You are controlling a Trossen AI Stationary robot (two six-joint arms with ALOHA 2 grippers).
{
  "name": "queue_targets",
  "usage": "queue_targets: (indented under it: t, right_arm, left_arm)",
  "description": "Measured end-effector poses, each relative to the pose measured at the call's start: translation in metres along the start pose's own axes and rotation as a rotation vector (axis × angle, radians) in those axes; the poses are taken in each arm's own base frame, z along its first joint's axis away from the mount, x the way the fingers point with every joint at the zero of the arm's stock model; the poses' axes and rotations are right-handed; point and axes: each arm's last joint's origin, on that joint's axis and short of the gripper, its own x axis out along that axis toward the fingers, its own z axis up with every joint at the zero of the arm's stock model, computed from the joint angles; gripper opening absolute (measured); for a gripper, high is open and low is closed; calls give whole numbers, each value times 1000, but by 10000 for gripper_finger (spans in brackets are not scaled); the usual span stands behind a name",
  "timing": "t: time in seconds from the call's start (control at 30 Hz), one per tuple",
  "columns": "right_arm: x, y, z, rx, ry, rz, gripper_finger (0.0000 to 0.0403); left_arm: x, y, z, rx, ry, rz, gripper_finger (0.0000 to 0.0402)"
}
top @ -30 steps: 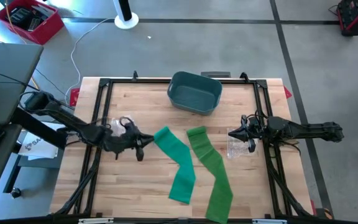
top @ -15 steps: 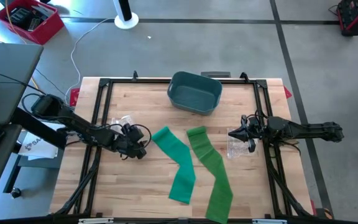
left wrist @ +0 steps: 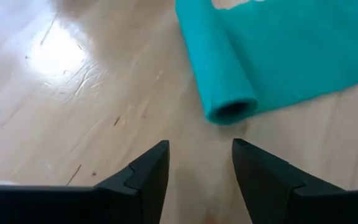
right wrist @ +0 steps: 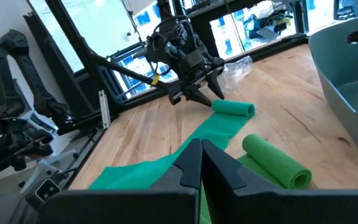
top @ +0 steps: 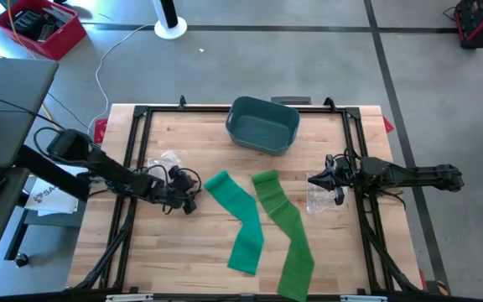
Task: Roll bandage
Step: Roll the light green bandage
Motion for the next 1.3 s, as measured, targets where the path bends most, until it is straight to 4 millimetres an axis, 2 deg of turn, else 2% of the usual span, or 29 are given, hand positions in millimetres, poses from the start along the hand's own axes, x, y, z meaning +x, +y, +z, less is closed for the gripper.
queue_targets:
  t: [0.23,0.5,0.77,0.9,1.3]
  right_arm:
    - [0,0,0,0,0,0,0]
    - [0,0,0,0,0,0,0]
    - [0,0,0,0,1,0,0]
    - [0,0,0,0,0,0,0]
    - [0,0,0,0,0,0,0]
  left_arm:
    - [11,-1,-3,-25,-52,83,184]
    - [20,-9,-6,-42,-92,55,184]
    - [17,-10,-4,-132,-65,-33,184]
    - [15,-11,-2,-125,-72,-60,184]
    - [20,-7,3,-133,-127,4,184]
